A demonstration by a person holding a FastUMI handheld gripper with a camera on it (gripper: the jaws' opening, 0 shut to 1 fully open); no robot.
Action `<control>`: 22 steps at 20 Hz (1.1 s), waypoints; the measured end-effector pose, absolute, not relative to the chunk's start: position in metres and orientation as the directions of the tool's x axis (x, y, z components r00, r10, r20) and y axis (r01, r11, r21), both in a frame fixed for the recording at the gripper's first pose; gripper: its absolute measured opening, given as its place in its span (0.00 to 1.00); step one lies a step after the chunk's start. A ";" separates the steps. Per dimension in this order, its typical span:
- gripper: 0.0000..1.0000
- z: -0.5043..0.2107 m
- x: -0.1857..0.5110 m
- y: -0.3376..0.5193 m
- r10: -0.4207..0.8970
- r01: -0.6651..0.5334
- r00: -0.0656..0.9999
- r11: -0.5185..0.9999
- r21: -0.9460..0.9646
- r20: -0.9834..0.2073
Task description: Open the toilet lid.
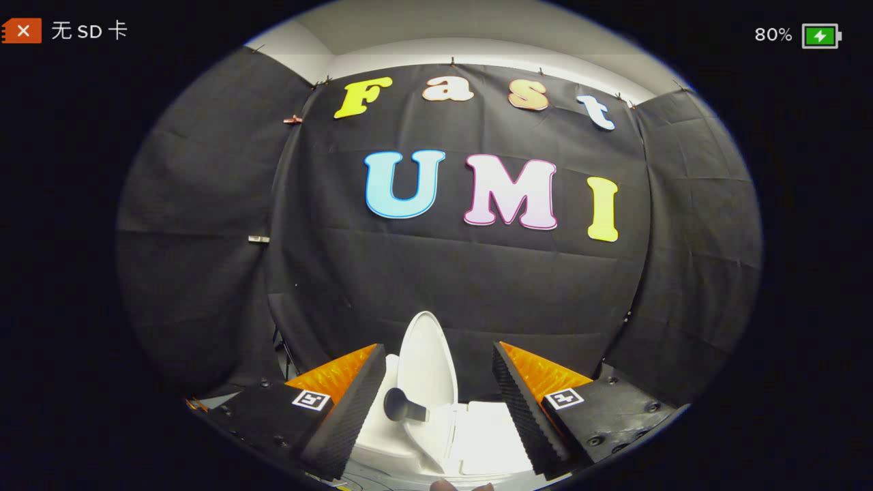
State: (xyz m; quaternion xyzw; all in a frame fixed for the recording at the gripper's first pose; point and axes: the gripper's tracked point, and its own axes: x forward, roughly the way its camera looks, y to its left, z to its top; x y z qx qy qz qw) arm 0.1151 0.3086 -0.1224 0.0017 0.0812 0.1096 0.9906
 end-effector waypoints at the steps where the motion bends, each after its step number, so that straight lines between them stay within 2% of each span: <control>1: 0.98 -0.117 0.115 0.301 0.212 -0.210 0.964 0.977 0.029 -0.160; 9: 0.98 -0.076 0.117 0.228 0.157 -0.152 0.981 0.987 0.054 -0.114; 22: 0.98 -0.049 0.103 0.125 0.094 -0.091 0.993 0.995 0.041 -0.076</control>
